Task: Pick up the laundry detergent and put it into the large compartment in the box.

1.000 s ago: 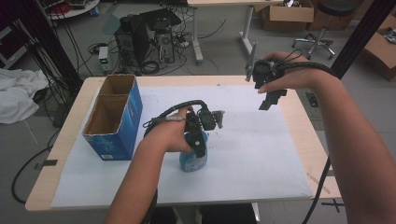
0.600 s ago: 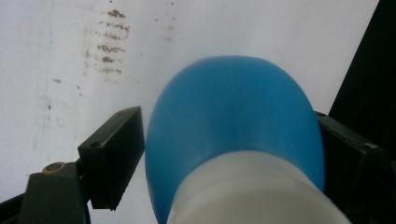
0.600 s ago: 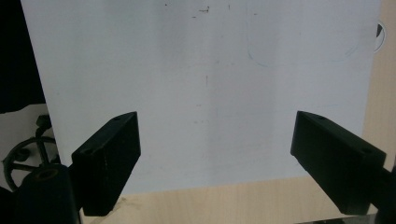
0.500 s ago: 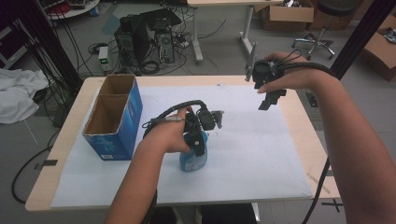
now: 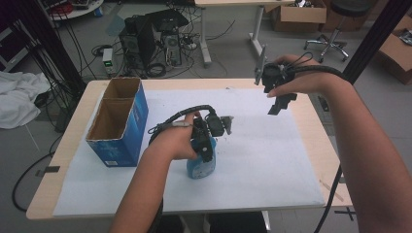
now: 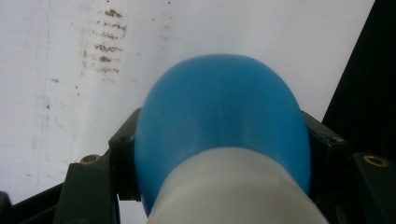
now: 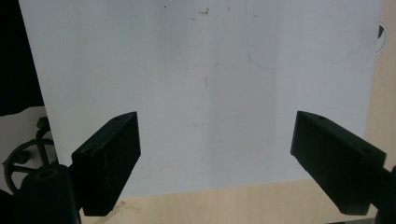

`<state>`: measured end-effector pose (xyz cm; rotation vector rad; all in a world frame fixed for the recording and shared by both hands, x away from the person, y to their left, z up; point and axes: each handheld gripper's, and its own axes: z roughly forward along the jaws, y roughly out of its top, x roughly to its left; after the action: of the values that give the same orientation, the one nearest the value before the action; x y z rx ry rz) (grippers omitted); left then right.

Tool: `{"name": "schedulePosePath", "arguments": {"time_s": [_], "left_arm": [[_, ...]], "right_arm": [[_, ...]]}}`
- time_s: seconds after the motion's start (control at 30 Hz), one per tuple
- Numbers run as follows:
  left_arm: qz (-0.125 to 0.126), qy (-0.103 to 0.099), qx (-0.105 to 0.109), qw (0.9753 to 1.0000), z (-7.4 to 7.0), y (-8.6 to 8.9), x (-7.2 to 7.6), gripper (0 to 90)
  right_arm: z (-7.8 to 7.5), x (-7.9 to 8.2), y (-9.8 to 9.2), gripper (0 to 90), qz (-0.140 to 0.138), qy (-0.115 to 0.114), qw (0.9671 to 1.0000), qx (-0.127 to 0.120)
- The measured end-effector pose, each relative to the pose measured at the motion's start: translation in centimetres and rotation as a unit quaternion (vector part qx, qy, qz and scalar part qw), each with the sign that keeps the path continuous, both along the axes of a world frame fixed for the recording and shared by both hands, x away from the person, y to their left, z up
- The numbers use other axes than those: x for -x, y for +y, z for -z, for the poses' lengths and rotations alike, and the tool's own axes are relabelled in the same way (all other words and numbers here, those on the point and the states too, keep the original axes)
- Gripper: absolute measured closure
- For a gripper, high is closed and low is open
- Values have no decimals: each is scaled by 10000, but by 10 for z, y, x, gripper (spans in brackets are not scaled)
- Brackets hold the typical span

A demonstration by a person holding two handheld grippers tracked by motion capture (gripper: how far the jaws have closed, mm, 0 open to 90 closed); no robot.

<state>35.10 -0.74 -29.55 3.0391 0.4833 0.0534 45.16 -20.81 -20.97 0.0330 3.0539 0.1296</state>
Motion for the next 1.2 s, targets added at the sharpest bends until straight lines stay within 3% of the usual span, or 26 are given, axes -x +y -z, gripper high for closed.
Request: {"name": "schedulePosePath", "arguments": {"time_s": [0.4, 1.13, 1.2], "left_arm": [[-78, -43, -85, 9999, 1, 0, 0, 366], [-231, 7, -51, 9997, -2, 3, -2, 392], [-367, -4, -59, 9993, -6, 5, -2, 393]], "right_arm": [[2, 0, 0, 160, -16, 6, 10000, -26], [2, 0, -3, 160, 44, 20, 10000, -38], [2, 1, -3, 160, 23, 14, 10000, -39]]}}
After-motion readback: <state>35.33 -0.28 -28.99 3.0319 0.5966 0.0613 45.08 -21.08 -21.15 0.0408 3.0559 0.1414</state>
